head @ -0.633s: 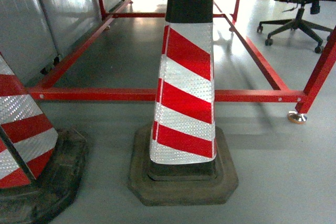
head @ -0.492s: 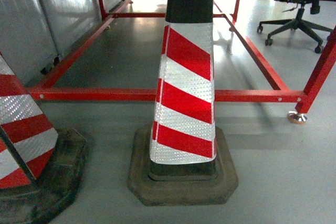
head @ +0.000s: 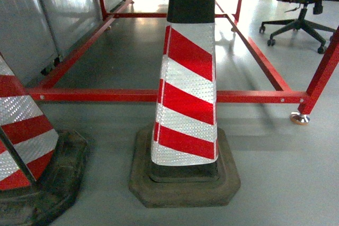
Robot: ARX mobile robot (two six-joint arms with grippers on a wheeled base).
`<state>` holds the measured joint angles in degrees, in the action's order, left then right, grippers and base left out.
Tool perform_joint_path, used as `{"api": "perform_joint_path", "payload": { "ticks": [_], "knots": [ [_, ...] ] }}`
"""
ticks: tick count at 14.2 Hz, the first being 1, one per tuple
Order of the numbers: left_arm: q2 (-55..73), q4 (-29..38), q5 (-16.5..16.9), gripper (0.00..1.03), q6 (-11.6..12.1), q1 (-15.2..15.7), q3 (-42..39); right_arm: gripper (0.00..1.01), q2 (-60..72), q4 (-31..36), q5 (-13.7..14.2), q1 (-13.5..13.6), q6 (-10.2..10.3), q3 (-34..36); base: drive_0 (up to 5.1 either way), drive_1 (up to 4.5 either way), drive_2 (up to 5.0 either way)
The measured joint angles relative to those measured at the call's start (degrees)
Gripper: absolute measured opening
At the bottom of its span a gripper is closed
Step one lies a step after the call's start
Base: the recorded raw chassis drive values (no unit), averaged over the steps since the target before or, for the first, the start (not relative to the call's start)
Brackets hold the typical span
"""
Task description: Sort blue parts and orange caps into right shelf containers
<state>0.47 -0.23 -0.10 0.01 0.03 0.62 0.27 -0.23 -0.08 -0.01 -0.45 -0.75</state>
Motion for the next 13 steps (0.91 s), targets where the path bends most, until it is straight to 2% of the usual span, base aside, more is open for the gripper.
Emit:
{"api": "perform_joint_path", "payload": {
  "ticks": [13],
  "knots": [
    [0.0, -0.07, 0.04, 0.98, 0.0, 0.0, 0.0, 0.98, 0.02, -0.07, 0.04, 0.0, 0.26, 0.0, 0.0, 0.0, 0.0]
  ]
}}
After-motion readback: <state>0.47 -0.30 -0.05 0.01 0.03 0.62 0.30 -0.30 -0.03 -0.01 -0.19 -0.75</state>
